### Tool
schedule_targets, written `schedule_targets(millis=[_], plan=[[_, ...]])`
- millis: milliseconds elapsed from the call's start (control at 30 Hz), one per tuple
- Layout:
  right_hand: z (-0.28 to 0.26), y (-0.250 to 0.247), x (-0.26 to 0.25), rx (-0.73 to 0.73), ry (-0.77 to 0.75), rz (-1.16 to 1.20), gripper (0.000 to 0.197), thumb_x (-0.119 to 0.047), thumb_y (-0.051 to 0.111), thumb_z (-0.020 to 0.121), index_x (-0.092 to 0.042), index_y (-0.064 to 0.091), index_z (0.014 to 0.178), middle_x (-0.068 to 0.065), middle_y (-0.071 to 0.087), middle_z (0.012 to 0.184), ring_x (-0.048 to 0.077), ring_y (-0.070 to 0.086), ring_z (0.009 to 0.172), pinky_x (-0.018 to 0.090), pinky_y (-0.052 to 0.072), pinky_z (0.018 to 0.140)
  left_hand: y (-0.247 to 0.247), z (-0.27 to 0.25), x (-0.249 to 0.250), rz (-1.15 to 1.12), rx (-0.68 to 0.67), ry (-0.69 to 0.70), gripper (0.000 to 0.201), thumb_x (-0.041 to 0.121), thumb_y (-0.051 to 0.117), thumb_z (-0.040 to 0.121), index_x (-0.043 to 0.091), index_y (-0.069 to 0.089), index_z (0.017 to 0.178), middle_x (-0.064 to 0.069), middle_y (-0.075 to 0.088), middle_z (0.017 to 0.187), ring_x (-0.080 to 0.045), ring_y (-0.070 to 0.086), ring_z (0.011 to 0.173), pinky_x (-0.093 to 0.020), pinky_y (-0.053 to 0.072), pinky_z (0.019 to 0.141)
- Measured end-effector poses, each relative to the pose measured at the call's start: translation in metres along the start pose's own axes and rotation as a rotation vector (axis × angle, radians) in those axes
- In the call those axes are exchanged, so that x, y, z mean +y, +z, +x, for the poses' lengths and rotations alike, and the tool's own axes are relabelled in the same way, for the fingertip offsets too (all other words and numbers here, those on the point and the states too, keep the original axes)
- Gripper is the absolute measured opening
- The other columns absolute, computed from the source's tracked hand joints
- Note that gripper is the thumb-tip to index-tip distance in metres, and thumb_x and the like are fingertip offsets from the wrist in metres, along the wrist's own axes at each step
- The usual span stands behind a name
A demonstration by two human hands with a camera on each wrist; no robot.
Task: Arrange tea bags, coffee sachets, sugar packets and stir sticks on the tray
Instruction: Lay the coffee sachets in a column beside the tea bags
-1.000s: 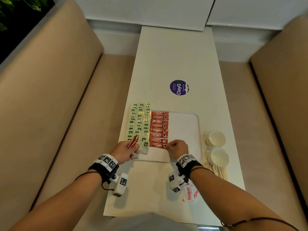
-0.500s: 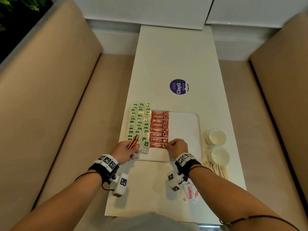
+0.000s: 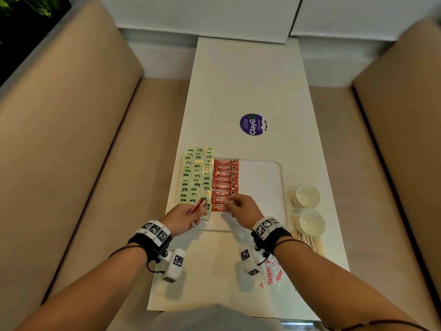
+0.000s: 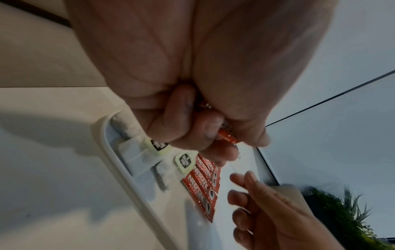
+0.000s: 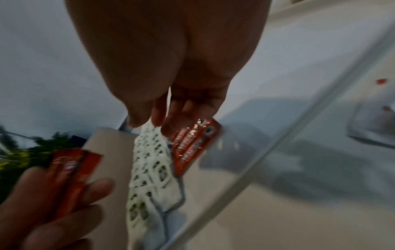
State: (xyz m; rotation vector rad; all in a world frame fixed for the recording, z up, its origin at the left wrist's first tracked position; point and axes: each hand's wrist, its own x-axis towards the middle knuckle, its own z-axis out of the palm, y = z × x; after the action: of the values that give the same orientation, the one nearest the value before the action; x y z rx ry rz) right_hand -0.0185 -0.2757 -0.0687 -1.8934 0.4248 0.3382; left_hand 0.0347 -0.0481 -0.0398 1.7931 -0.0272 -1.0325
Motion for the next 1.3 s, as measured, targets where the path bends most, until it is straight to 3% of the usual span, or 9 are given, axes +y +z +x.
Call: schedule_targets(millis=[100,200,300,400,533,700,833,1000,1300], plan=[[-0.003,0.001,-0.015,-0.138,-0.097,0.01,0.027,-0.044,0.056,0.101,-0.024,0.075,0.101,0.0,0.075,0.089,0.027,0.07,0.083,0.034,0.059,0.075,0.006,0.004,0.005,-0.055,-0.011,-0.06,0.045,0.044,0.045,0.104,0.008,0.071,0.105,0.006,0.044,0.06,-0.008,0.03,0.046,-0.021,0.025,0.043],[-0.006,0.0,-0.027,-0.185,-0.148,-0.017,0.035,-0.046,0.053,0.102,-0.021,0.076,0.098,-0.001,0.076,0.088,0.024,0.071,0.082,0.034,0.059,0.075,0.013,0.005,0.009,-0.08,-0.034,-0.068,0.035,0.033,0.048,0.104,0.005,0.07,0.104,0.004,0.042,0.06,-0.008,0.029,0.046,-0.022,0.022,0.044],[-0.004,-0.001,-0.031,-0.191,-0.142,-0.029,0.023,-0.03,0.061,0.101,-0.015,0.078,0.102,0.003,0.076,0.089,0.024,0.07,0.08,0.029,0.058,0.074,0.017,0.003,0.013,-0.099,-0.035,-0.024,0.023,0.024,0.051,0.104,0.006,0.064,0.097,-0.001,0.049,0.067,-0.009,0.034,0.046,-0.021,0.025,0.043],[-0.003,-0.004,-0.029,-0.172,-0.11,0.014,0.015,-0.016,0.065,0.097,-0.01,0.077,0.105,0.013,0.076,0.092,0.022,0.07,0.081,0.03,0.058,0.081,0.018,0.003,0.013,-0.135,0.006,-0.008,0.016,0.017,0.054,0.102,0.006,0.065,0.106,-0.002,0.056,0.072,-0.008,0.041,0.047,-0.019,0.03,0.044],[-0.006,-0.01,-0.025,-0.125,-0.053,0.092,0.012,-0.012,0.068,0.095,-0.009,0.077,0.102,0.011,0.077,0.094,0.019,0.072,0.09,0.031,0.058,0.088,0.016,0.002,0.012,-0.196,0.081,0.017,0.015,0.014,0.058,0.101,0.009,0.068,0.111,0.0,0.06,0.072,-0.009,0.045,0.05,-0.02,0.034,0.046],[-0.016,-0.016,-0.025,-0.085,-0.029,0.148,0.004,-0.007,0.068,0.095,-0.007,0.07,0.098,-0.003,0.07,0.077,-0.006,0.062,0.062,0.009,0.046,0.06,0.012,0.002,0.005,-0.074,0.167,0.068,0.003,0.014,0.068,0.094,0.013,0.071,0.095,-0.005,0.067,0.071,-0.016,0.049,0.054,-0.027,0.041,0.054],[-0.02,-0.016,-0.02,-0.096,0.017,0.17,0.006,-0.015,0.067,0.096,-0.014,0.072,0.098,0.001,0.073,0.085,0.006,0.062,0.071,0.019,0.051,0.066,0.015,0.001,0.008,0.025,0.241,0.1,0.004,0.014,0.072,0.091,0.014,0.073,0.094,0.001,0.063,0.062,-0.007,0.052,0.047,-0.025,0.043,0.052],[-0.022,-0.022,-0.013,-0.117,0.03,0.109,0.027,-0.032,0.064,0.098,-0.009,0.077,0.093,0.007,0.075,0.09,0.008,0.065,0.077,0.024,0.056,0.071,0.018,-0.002,0.013,0.046,0.232,0.132,0.005,0.012,0.074,0.089,0.017,0.075,0.092,0.008,0.062,0.059,-0.005,0.051,0.048,-0.02,0.043,0.05],[-0.019,-0.024,-0.006,-0.109,0.008,0.069,0.026,-0.026,0.061,0.101,-0.006,0.074,0.088,0.004,0.069,0.08,0.014,0.064,0.075,0.031,0.06,0.079,0.029,0.001,0.017,0.069,0.243,0.155,0.005,0.01,0.075,0.088,0.008,0.075,0.093,0.005,0.062,0.066,0.0,0.052,0.048,-0.013,0.041,0.048]])
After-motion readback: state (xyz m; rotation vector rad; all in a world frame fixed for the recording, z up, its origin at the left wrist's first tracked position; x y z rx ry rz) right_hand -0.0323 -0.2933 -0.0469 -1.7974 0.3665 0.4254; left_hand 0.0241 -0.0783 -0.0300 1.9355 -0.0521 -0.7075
